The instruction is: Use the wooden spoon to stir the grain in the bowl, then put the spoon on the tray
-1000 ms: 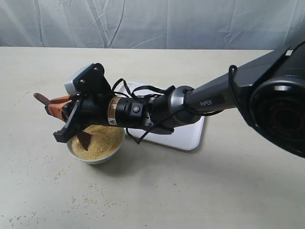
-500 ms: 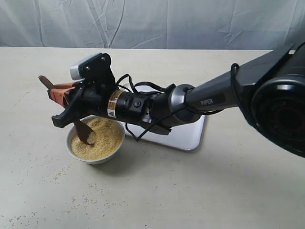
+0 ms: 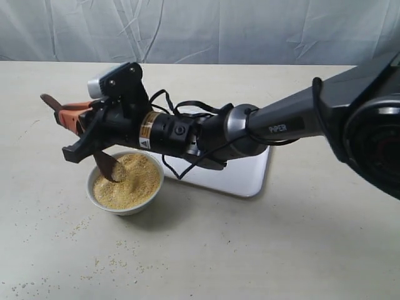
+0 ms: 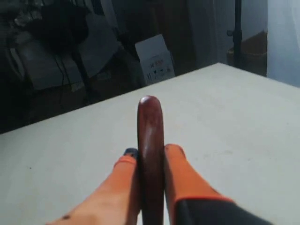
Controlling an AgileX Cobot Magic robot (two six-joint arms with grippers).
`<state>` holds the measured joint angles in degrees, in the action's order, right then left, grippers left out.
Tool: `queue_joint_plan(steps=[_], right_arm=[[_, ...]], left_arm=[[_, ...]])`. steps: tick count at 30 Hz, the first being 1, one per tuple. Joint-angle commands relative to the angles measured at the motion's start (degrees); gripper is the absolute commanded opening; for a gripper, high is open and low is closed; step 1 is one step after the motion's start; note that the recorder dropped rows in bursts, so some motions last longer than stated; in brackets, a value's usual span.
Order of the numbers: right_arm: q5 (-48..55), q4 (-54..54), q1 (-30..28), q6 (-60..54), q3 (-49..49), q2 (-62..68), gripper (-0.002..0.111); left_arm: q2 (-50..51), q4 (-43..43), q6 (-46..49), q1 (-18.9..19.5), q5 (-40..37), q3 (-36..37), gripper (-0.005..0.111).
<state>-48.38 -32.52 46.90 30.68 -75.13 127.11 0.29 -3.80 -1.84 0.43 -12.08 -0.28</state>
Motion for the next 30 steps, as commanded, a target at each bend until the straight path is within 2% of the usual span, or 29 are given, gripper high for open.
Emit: queue_joint_plan(steps=[1, 7, 16, 21, 30], right_arm=[[-1.1, 0.1, -0.2, -0.1, -0.7, -2.8, -0.001], [4.5, 0.2, -0.1, -0.6, -3.9, -0.4, -0.001], [1.7, 1.5, -0.1, -0.6, -6.7, 5.7, -0.001], [5.4, -0.5, -0.1, -0.6, -6.0, 6.7, -0.001], [4.9, -4.1, -0.2, 2.1, -1.7, 2.8, -0.001]], left_arm=[[-0.3, 0.0, -0.1, 0.0, 0.3, 0.3, 0.000], [-0.3, 0.0, -0.1, 0.0, 0.3, 0.3, 0.000], [-0.3, 0.0, -0.1, 0.0, 0.3, 0.3, 0.000], [-0.3, 0.0, -0.1, 0.0, 0.4, 0.3, 0.000], [-0.3, 0.0, -0.1, 0.0, 0.4, 0.3, 0.000]])
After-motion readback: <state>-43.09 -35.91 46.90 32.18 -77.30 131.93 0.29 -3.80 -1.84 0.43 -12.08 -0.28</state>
